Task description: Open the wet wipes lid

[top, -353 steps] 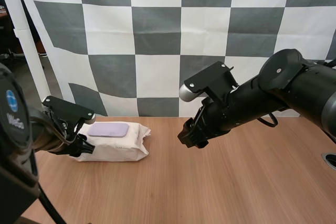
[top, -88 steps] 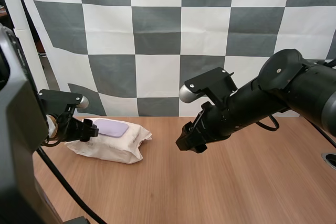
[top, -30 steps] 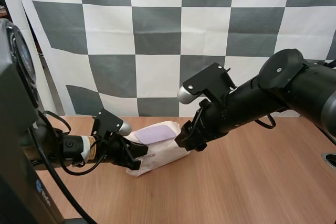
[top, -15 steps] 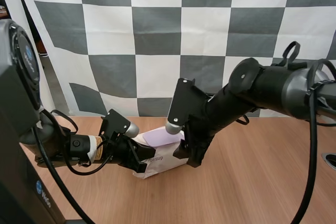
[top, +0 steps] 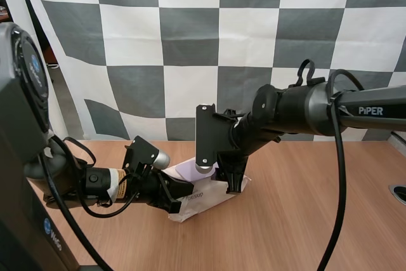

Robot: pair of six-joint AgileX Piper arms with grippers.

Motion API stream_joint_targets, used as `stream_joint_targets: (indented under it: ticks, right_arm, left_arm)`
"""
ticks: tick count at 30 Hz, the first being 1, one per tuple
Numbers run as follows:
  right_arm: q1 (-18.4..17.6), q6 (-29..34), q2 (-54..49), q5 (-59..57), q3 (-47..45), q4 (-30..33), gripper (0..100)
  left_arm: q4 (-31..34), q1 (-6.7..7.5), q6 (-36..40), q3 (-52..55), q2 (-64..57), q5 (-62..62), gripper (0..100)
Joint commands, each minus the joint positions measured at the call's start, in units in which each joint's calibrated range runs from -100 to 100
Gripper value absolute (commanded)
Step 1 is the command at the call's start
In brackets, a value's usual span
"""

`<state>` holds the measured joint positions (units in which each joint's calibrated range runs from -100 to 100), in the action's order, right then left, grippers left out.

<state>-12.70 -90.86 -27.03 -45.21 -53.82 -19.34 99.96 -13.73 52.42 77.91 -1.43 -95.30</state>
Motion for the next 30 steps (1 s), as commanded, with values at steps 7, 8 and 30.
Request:
stream_joint_targets:
  ticks: [7, 8, 30]
  right_arm:
    - [0.0, -0.6, 0.5, 0.3, -0.1, -0.8, 91]
    - [0.0, -0.7, 0.5, 0.3, -0.1, -1.1, 85]
    - [-0.1, -2.1, 4.3, -1.9, -0.1, -3.9, 73]
  left_arm:
    - [0.0, 0.03, 0.0, 0.1, 0.0, -0.8, 0]
    - [0.0, 0.03, 0.0, 0.1, 0.0, -1.6, 0]
    - [0.0, 0.03, 0.0, 0.1, 0.0, -2.8, 0]
